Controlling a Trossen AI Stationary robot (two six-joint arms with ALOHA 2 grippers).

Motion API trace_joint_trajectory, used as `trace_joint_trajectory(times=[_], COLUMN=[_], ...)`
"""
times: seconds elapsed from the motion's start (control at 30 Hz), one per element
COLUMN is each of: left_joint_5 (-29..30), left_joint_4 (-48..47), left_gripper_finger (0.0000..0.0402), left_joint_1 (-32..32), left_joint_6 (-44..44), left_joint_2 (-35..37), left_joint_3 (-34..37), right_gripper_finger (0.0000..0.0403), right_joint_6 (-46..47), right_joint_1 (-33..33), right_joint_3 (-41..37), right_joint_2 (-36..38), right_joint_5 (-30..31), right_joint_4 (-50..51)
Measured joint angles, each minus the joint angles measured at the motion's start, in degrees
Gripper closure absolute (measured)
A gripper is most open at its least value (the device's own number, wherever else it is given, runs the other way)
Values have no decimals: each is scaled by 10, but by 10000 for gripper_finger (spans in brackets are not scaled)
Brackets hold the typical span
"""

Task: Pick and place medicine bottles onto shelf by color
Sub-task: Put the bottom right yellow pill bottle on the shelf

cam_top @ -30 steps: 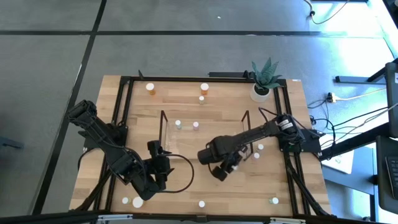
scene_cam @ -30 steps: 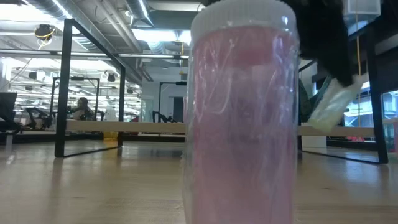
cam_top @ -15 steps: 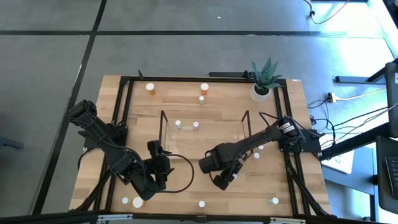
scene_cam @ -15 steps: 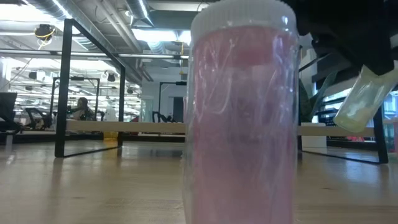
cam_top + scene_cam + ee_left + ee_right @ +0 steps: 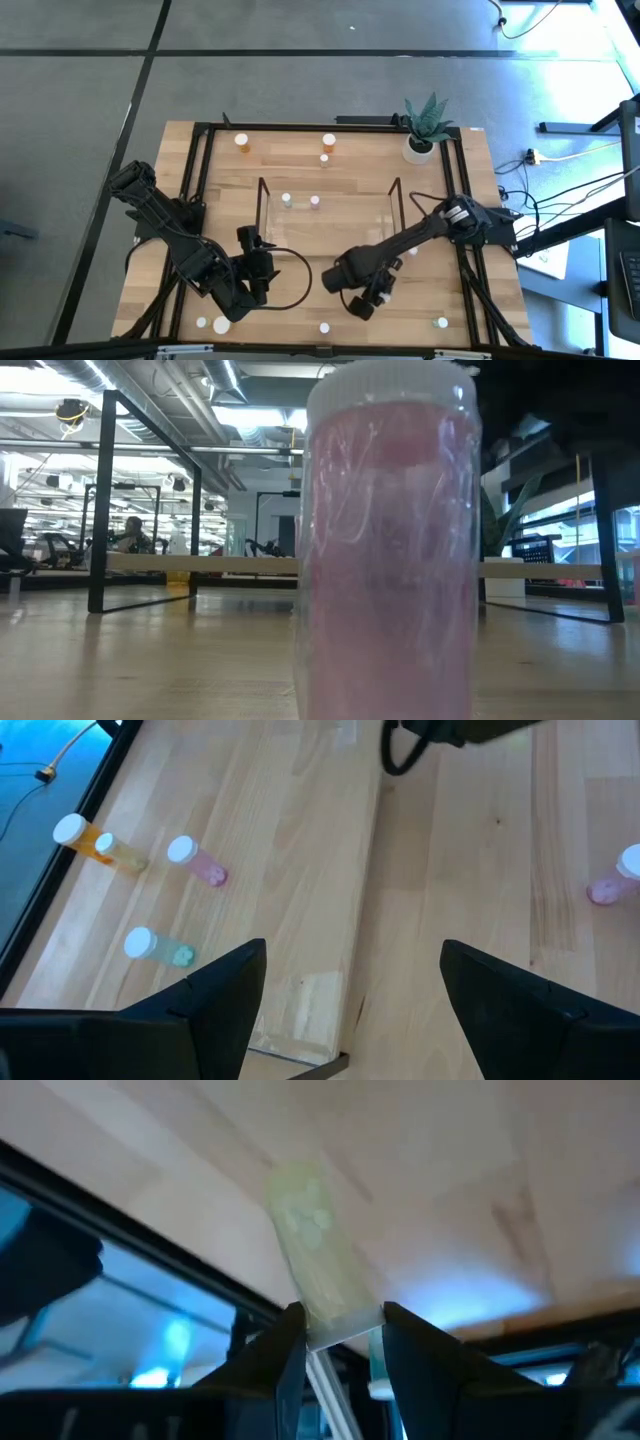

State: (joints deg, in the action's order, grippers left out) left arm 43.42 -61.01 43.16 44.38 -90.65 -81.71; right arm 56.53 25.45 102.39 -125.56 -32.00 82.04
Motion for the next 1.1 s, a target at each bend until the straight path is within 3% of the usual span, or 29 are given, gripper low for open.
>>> trace_joint_trajectory(times=[0.17, 0.33, 1.1], left_joint_5=[0, 0, 0], left_joint_4=[0, 0, 0], left_gripper_finger=[108, 108, 108], left_joint_1=[0, 0, 0], left_joint_6=[0, 0, 0], left_joint_2=[0, 0, 0], left_joint_3=[0, 0, 0], right_gripper_finger=[279, 279, 279], right_joint_6=[1, 26, 47], right_joint_1=[3, 7, 5], right_joint_3=[0, 0, 0], right_joint_2=[-24, -39, -42], right_joint_5=[-11, 22, 29], right_joint_4=[30, 82, 58])
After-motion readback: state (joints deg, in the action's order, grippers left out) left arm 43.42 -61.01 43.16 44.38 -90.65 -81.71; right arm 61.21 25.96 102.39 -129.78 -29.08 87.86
